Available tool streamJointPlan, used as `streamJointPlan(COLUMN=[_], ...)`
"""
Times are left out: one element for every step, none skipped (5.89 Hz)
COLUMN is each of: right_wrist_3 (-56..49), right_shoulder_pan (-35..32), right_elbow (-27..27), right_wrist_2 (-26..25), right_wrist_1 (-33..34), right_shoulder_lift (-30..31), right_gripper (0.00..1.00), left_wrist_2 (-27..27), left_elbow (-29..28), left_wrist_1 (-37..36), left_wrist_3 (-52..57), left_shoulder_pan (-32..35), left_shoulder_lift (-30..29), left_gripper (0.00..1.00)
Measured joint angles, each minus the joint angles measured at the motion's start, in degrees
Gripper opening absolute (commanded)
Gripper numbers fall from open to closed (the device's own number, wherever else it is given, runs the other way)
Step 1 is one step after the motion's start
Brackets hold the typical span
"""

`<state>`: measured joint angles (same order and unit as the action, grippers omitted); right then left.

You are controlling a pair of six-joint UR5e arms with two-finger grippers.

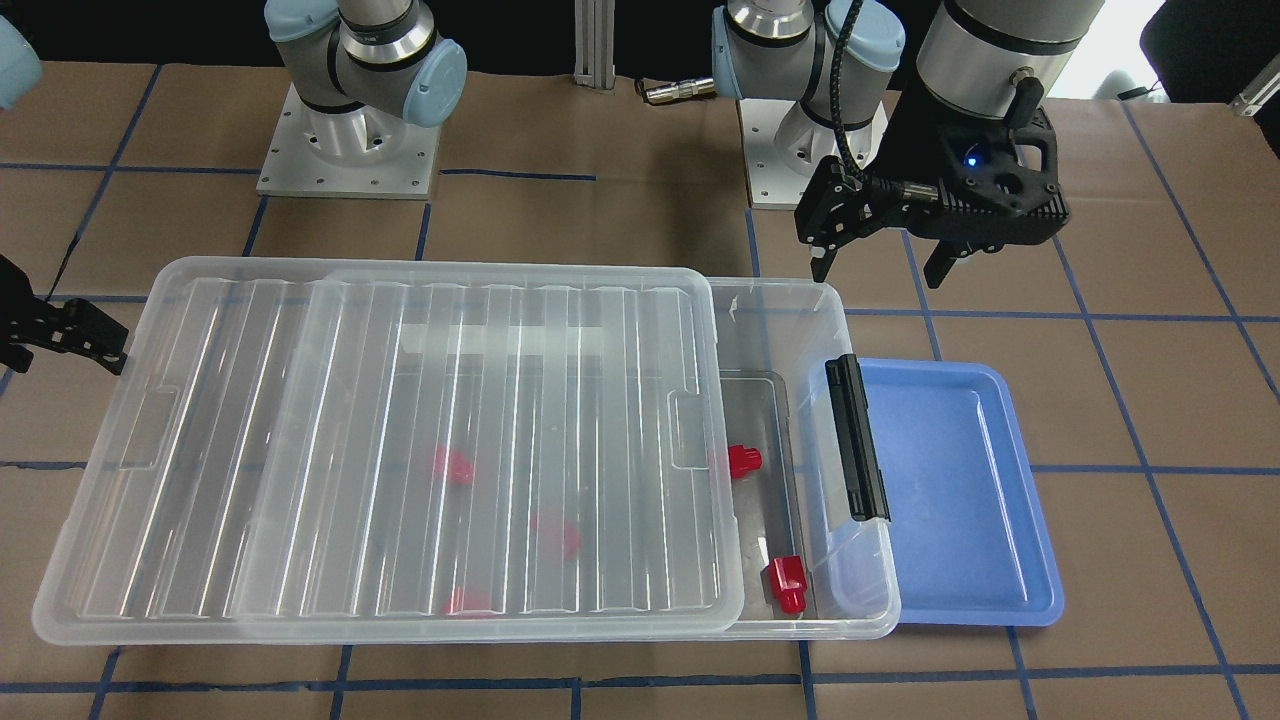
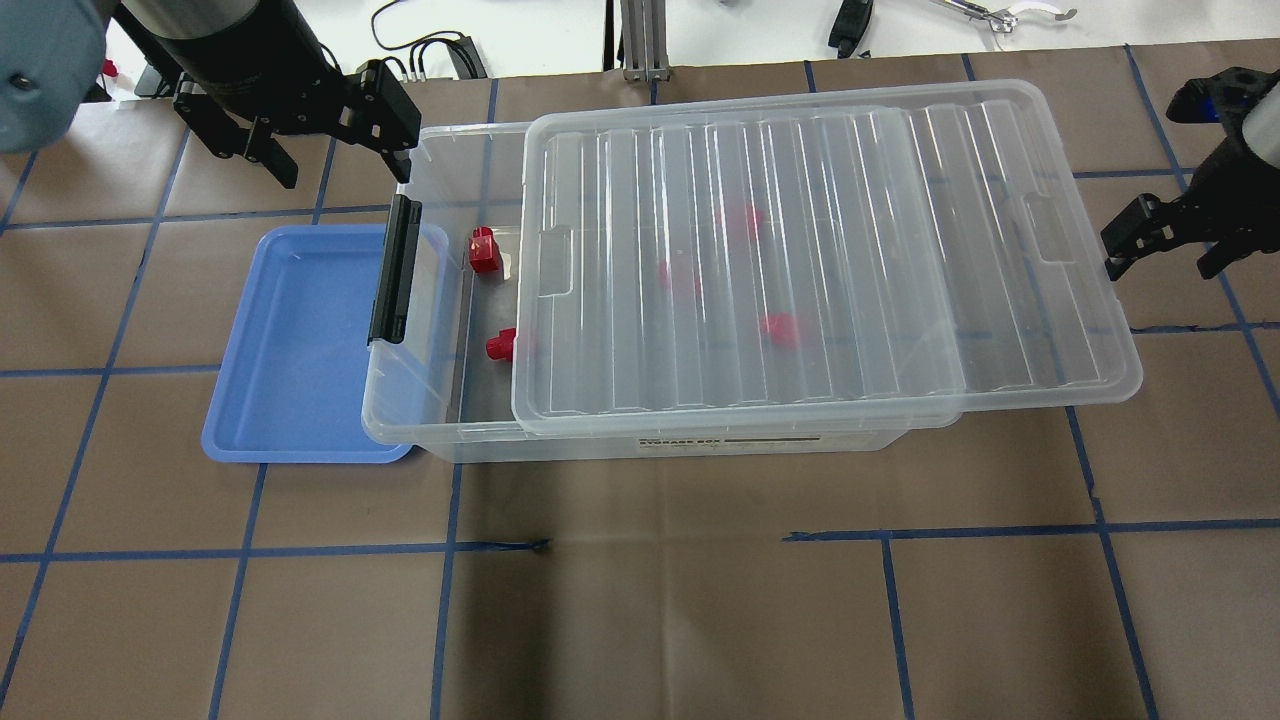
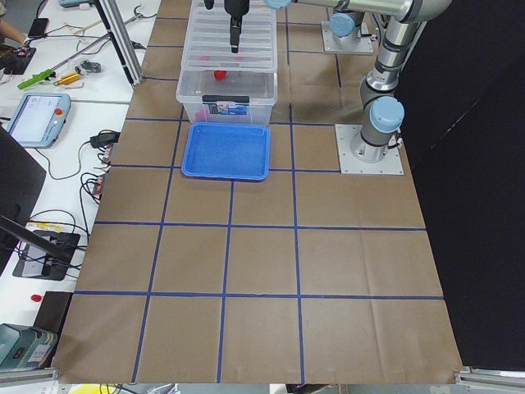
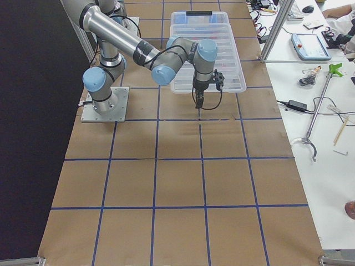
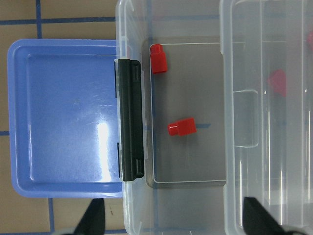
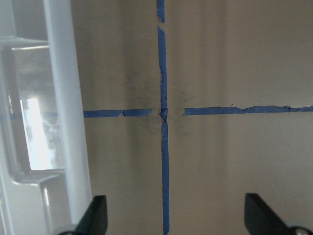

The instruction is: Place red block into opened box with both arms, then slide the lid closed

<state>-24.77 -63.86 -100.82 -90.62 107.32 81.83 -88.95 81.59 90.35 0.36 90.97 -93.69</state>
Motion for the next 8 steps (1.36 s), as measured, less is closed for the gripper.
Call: streamJointPlan(right_wrist_3=[0.8, 1.6, 3.1, 4.6, 5.3, 6.1, 7.8, 9.1], right_shoulder_pan=[-0.9, -2.0, -3.5, -4.6, -5.4, -6.5, -8.3, -9.9], right_elbow=[0.0, -0.1, -0.7, -1.9, -3.0, -3.4, -3.5, -3.5], right_wrist_2=[0.0, 0.0, 0.0, 0.0, 0.1, 0.2, 0.2, 0.2], right_wrist_1=[-0.2, -0.3, -0.3, -0.3, -0.2, -0.2, -0.2, -0.1], right_shoulder_lift=[0.0, 0.2, 0.8, 1.8, 2.5, 2.7, 2.7, 2.8], right_gripper=[1.00, 1.00, 1.00, 1.00, 1.00, 1.00, 1.00, 1.00], left_wrist_2=[0.0, 0.0, 0.0, 0.0, 0.0, 0.0, 0.0, 0.0], left_elbow=[0.0, 0.0, 0.0, 0.0, 0.0, 0.0, 0.0, 0.0], left_wrist_1=[0.0, 0.0, 0.0, 0.0, 0.0, 0.0, 0.0, 0.0], left_wrist_3=[0.0, 0.0, 0.0, 0.0, 0.0, 0.0, 0.0, 0.0], left_shoulder_pan=[0.0, 0.0, 0.0, 0.0, 0.0, 0.0, 0.0, 0.0], left_shoulder_lift=[0.0, 0.0, 0.0, 0.0, 0.0, 0.0, 0.0, 0.0], left_gripper=[0.98, 0.98, 0.98, 0.98, 0.98, 0.98, 0.98, 0.98])
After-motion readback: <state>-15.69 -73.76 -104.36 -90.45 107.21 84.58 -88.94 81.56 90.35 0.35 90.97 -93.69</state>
